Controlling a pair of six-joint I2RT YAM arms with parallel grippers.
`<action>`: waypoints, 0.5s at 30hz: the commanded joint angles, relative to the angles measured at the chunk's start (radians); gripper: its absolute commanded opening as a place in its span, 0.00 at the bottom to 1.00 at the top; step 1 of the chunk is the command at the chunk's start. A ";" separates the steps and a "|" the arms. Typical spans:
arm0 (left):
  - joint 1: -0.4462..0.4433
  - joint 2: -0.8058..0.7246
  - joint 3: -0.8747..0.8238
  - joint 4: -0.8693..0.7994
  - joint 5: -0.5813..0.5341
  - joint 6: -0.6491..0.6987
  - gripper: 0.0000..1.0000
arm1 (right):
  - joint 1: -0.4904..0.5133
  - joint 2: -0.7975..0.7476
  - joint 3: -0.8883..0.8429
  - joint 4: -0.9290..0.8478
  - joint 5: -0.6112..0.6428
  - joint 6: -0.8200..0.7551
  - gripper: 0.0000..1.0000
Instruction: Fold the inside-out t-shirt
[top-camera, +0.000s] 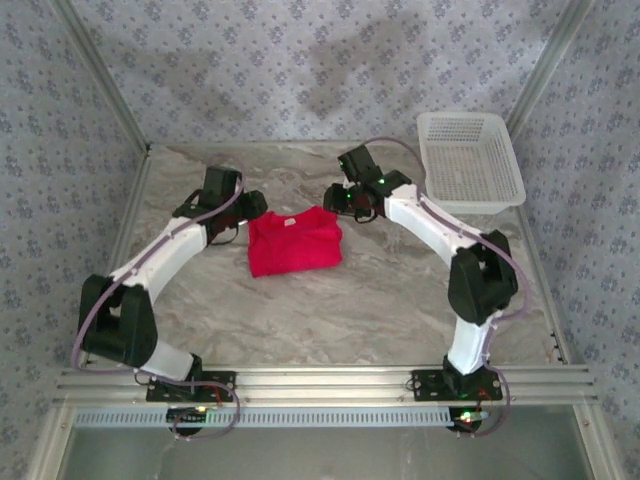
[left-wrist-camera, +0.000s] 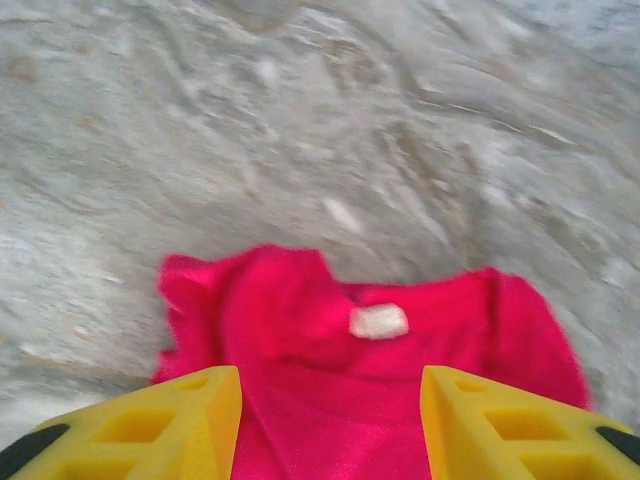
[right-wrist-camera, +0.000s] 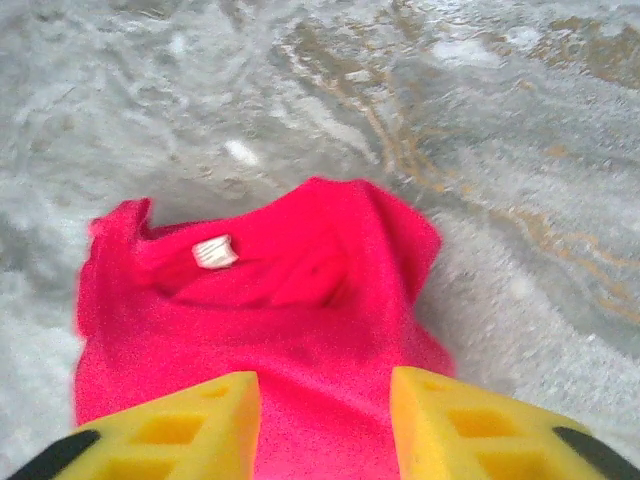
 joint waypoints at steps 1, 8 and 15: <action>-0.044 0.017 -0.117 0.124 0.107 -0.157 0.46 | 0.045 0.004 -0.102 0.096 -0.057 0.122 0.21; -0.049 0.147 -0.247 0.303 0.143 -0.267 0.38 | 0.023 0.193 -0.157 0.222 -0.127 0.299 0.02; -0.042 0.098 -0.354 0.134 0.044 -0.158 0.39 | 0.043 0.168 -0.317 0.188 -0.051 0.344 0.02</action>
